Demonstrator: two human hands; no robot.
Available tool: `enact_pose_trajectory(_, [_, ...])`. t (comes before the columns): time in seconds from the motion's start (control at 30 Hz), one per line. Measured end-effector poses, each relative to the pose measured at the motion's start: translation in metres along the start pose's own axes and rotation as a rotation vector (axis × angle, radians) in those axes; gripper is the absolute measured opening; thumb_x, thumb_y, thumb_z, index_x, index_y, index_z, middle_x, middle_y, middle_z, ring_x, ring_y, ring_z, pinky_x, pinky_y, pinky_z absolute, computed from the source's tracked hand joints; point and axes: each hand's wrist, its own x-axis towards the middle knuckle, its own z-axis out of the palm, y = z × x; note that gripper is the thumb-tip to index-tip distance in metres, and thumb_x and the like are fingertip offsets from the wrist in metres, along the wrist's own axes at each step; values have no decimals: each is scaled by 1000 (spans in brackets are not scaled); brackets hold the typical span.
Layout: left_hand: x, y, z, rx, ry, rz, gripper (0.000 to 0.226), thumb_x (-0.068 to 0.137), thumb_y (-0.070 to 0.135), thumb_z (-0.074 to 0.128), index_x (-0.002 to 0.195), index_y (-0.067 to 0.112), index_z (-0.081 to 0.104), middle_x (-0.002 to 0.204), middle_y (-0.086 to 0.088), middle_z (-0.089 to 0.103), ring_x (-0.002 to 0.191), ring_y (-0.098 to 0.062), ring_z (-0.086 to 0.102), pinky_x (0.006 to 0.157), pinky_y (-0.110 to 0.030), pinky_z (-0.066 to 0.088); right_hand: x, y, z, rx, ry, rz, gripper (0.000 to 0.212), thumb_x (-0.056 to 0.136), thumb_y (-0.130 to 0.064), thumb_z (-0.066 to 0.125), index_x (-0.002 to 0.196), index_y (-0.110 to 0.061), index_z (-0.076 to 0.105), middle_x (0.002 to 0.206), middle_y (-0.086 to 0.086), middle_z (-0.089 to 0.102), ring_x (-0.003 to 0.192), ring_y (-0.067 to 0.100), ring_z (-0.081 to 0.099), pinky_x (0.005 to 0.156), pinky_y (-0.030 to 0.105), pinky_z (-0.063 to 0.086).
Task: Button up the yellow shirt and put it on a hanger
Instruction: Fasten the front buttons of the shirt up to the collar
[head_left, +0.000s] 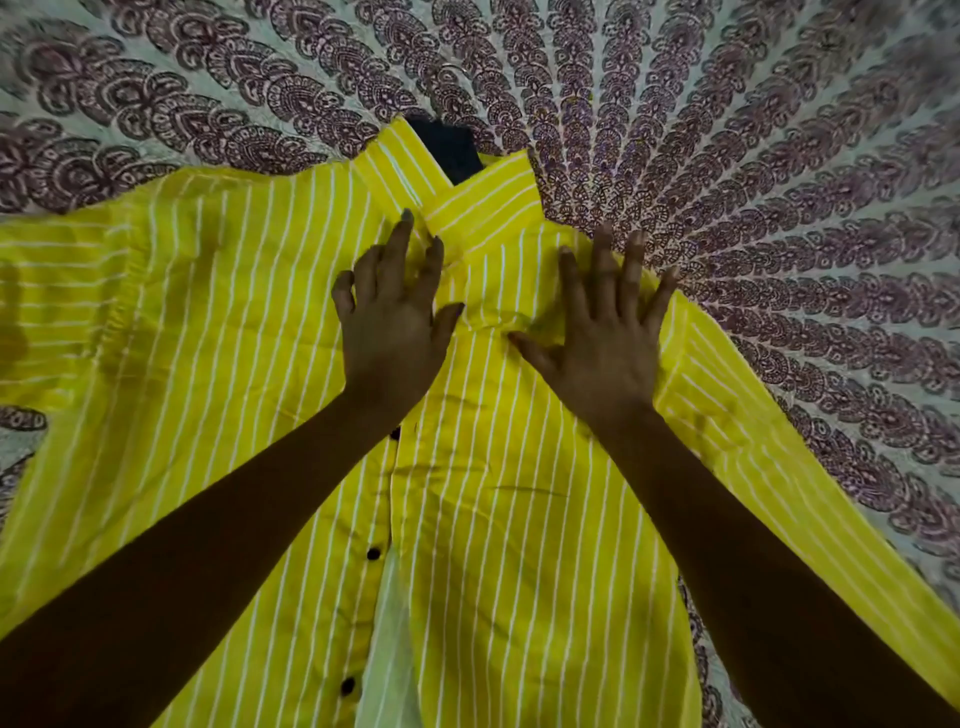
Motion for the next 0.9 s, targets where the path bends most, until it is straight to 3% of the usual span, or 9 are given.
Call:
enact_pose_trajectory(0.13, [-6, -9, 21, 41, -89, 12, 63, 93, 51, 29, 145, 16, 24, 152, -25, 14, 139, -49, 9, 110, -62, 9, 8, -3, 8, -64, -57, -54, 82, 83, -73, 24, 149, -25, 11, 157, 14, 4, 143, 40, 1, 108, 64, -6])
enact_pose_trajectory(0.37, [6, -2, 23, 27, -141, -25, 59, 93, 42, 23, 146, 16, 21, 152, -24, 13, 137, -52, 6, 109, -63, 4, 19, 2, 8, -83, -142, -56, 88, 78, -77, 12, 149, -27, 2, 158, 12, -6, 144, 37, -8, 107, 64, -9])
enact_pose_trajectory(0.47, [3, -7, 14, -71, -135, -18, 60, 93, 43, 19, 146, 15, 18, 154, -22, 9, 141, -45, 2, 112, -58, 1, 11, -8, 2, -55, -130, -52, 88, 78, -77, 14, 149, -26, 2, 157, 14, -6, 143, 40, -9, 106, 64, -12])
enact_pose_trajectory(0.57, [-17, -11, 1, -208, 29, 50, 49, 96, 38, 37, 138, 12, 38, 148, -20, 30, 139, -35, 24, 113, -46, 16, -11, -24, -2, 45, -76, -74, 84, 82, -73, 21, 149, -24, 10, 157, 16, 2, 144, 38, -3, 108, 60, -13])
enact_pose_trajectory(0.63, [-42, -9, -5, -304, 118, 45, 38, 93, 33, 47, 124, 12, 51, 129, -16, 50, 119, -29, 46, 100, -40, 37, -35, -36, -2, 100, -51, -82, 80, 85, -70, 25, 148, -22, 17, 157, 16, 6, 144, 36, 0, 110, 59, -9])
enact_pose_trajectory(0.7, [-69, -7, -10, -412, 72, -12, 35, 89, 33, 53, 119, 13, 53, 114, -10, 56, 101, -26, 55, 85, -38, 47, -68, -51, -1, 177, -49, -81, 76, 86, -66, 28, 147, -19, 25, 156, 15, 11, 144, 34, 2, 112, 59, -5])
enact_pose_trajectory(0.8, [-96, -7, -13, -449, 1, -68, 39, 84, 38, 54, 116, 15, 53, 101, -2, 61, 83, -24, 61, 73, -37, 50, -127, -73, 5, 261, -118, -84, 73, 88, -64, 30, 146, -19, 27, 156, 14, 12, 145, 31, 0, 113, 58, 1])
enact_pose_trajectory(0.9, [-104, -5, -18, -471, -40, -155, 40, 80, 32, 66, 114, 15, 55, 94, 1, 64, 78, -22, 64, 70, -36, 49, -175, -87, 10, 275, -195, -52, 71, 91, -63, 29, 147, -21, 23, 157, 12, 10, 146, 29, 0, 112, 57, 6])
